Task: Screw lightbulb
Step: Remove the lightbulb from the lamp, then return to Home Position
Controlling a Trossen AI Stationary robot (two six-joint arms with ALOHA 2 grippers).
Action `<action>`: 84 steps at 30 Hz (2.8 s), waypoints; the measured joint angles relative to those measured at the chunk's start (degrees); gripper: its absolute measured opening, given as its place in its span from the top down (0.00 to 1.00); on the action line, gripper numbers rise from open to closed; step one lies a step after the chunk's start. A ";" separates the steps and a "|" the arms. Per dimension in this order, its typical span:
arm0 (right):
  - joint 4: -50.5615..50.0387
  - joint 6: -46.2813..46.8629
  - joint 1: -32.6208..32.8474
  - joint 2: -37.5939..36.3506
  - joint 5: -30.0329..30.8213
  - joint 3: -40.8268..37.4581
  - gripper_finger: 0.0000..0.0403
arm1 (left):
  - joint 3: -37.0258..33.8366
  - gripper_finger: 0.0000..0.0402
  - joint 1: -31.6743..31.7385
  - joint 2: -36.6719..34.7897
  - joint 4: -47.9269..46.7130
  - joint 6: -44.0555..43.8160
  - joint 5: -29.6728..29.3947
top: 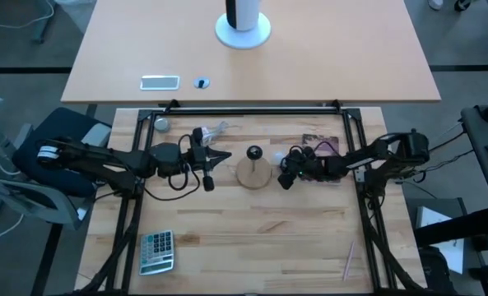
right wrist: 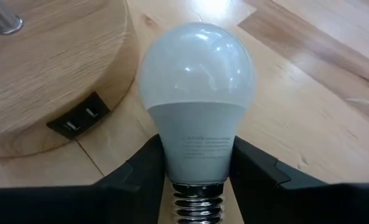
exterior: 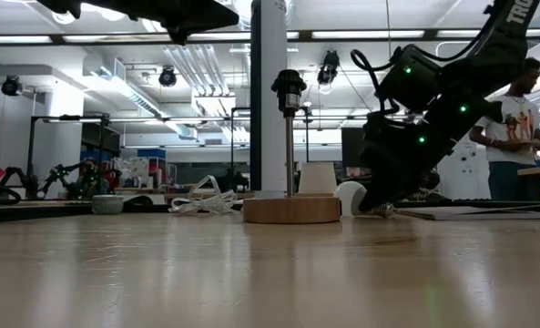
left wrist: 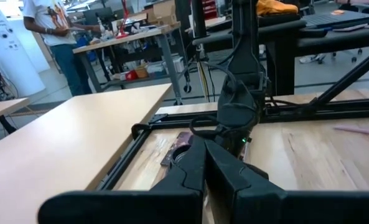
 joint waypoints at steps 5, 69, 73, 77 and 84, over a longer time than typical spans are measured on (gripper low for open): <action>-1.29 0.00 0.00 -0.63 -0.92 0.09 0.55 | -0.08 1.00 0.00 0.00 -0.04 0.00 -0.09; -7.77 -36.70 10.51 -88.88 -8.49 -23.82 0.49 | -40.65 1.00 -9.20 -58.36 4.50 4.63 -1.87; -7.20 -41.30 10.49 -89.58 -9.39 -23.81 0.49 | -40.39 1.00 -9.20 -56.91 4.61 4.57 -1.87; -7.47 -41.03 10.47 -89.03 -9.31 -23.81 0.49 | -40.38 1.00 -9.20 -54.97 4.25 4.57 -1.86; -7.73 -33.09 10.47 -87.67 -9.38 -23.81 0.49 | -40.37 1.00 -9.20 -50.50 4.50 4.55 -1.86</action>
